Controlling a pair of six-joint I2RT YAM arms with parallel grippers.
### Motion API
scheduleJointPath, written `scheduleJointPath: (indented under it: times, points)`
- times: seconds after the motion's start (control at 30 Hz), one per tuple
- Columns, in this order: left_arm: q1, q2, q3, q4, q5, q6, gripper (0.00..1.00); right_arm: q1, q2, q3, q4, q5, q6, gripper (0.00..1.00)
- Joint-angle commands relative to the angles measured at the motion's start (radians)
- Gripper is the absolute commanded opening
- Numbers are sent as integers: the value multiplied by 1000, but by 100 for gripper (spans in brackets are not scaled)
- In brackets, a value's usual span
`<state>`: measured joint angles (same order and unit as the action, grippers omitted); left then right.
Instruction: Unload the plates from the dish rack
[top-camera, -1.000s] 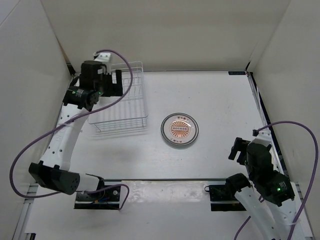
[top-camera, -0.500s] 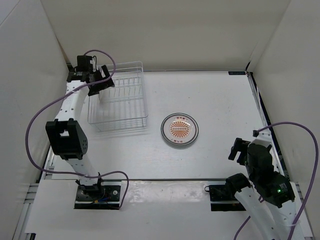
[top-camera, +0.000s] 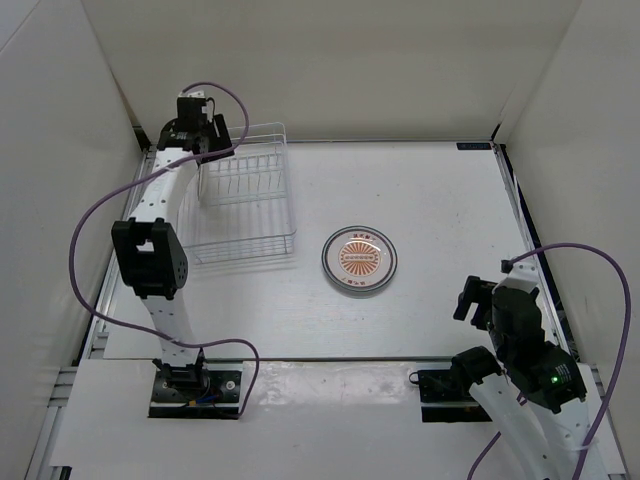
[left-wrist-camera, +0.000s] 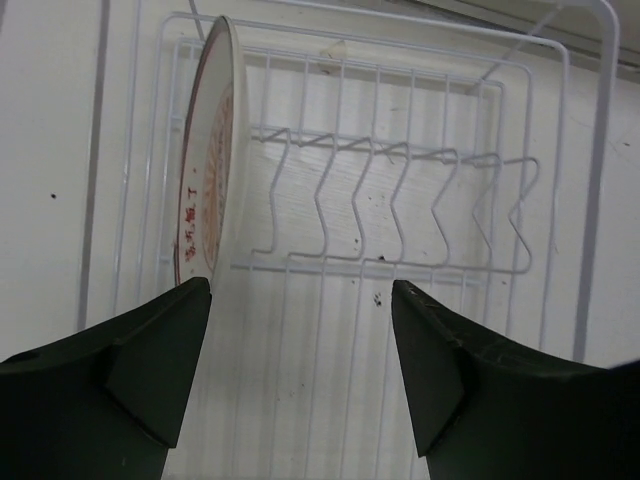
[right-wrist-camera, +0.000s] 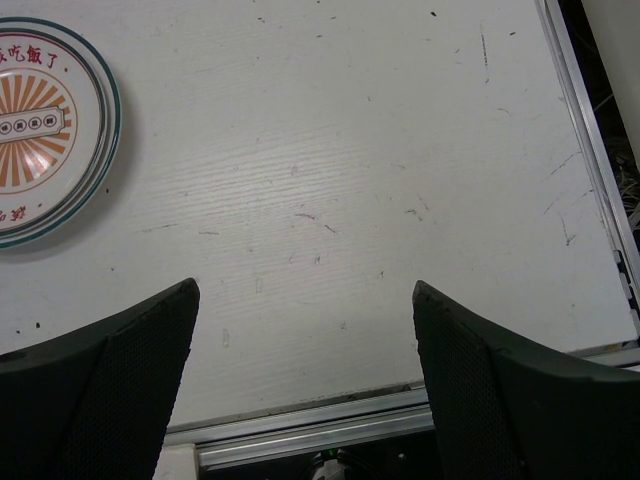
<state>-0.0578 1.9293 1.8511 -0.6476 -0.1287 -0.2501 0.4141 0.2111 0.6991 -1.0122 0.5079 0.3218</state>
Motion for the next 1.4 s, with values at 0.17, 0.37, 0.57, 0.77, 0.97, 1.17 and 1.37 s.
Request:
scheduleJointPath:
  times: [0.17,0.37,0.57,0.77,0.97,1.17,1.37]
  points:
    - [-19,80,82,69,-184,71,84,0,11,-13,52,-19,-29,89]
    - [-24,76,34,131,-203,120,92,2,24,-15,60,-28,-33,89]
    - [-19,122,62,120,-189,123,64,2,25,-16,60,-31,-36,89]
    - [-20,138,54,118,-183,143,38,0,30,-20,63,-29,-35,89]
    - [-19,114,36,135,-161,184,7,0,30,-23,67,-37,-40,90]
    - [-20,73,-4,167,-124,215,1,2,30,-23,63,-34,-38,90]
    - [-28,-4,-47,220,-69,287,1,2,22,-21,63,-34,-38,90]
